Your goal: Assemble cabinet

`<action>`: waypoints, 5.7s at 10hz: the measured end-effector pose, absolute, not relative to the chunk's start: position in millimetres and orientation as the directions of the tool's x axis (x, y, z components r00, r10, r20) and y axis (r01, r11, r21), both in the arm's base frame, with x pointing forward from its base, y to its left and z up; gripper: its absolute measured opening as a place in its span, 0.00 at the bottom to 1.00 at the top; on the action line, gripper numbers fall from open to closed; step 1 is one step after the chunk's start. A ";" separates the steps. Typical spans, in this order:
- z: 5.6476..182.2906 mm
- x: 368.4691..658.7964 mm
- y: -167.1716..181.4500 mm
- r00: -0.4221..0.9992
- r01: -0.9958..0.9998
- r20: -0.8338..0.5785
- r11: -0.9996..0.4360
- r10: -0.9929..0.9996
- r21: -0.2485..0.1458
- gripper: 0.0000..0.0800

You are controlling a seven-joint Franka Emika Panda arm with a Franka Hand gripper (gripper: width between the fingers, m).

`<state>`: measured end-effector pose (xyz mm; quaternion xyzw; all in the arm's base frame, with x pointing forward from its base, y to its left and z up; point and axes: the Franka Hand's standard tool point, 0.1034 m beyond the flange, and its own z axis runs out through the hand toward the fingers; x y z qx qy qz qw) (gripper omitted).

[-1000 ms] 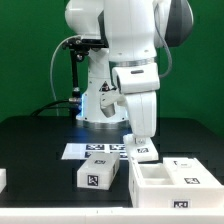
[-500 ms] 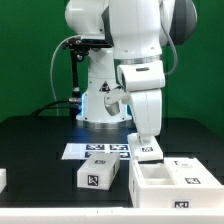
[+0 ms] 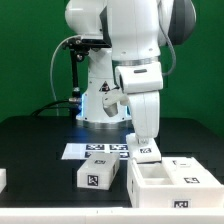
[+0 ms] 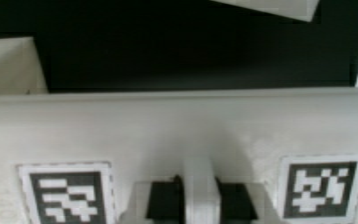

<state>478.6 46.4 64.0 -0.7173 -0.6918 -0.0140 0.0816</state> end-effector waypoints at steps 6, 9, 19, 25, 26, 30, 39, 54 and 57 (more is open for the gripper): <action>58.3 490.8 33.7 -0.046 0.997 0.139 0.054 0.989 -0.051 0.08; 58.8 501.2 37.0 -0.046 0.997 0.144 0.055 0.989 -0.062 0.08; 59.4 578.1 47.3 -0.029 0.996 0.178 0.043 0.984 -0.077 0.08; 60.7 596.5 53.8 0.042 0.988 0.183 -0.014 0.982 -0.154 0.08; 60.8 596.5 53.7 0.044 0.988 0.183 -0.015 0.982 -0.155 0.08; 59.7 595.9 53.1 0.046 0.988 0.183 -0.017 0.982 -0.155 0.31; 62.7 591.0 52.3 0.046 0.984 0.182 -0.013 0.982 -0.178 1.00; 107.8 538.6 49.2 0.885 0.451 0.168 -0.890 0.435 -0.071 0.99; 90.8 513.9 56.5 0.953 0.193 0.251 -0.978 0.168 -0.080 0.99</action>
Offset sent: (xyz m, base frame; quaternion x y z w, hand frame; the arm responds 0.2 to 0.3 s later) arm 0.0000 0.0000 0.0000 0.0000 0.0000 0.0000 1.0000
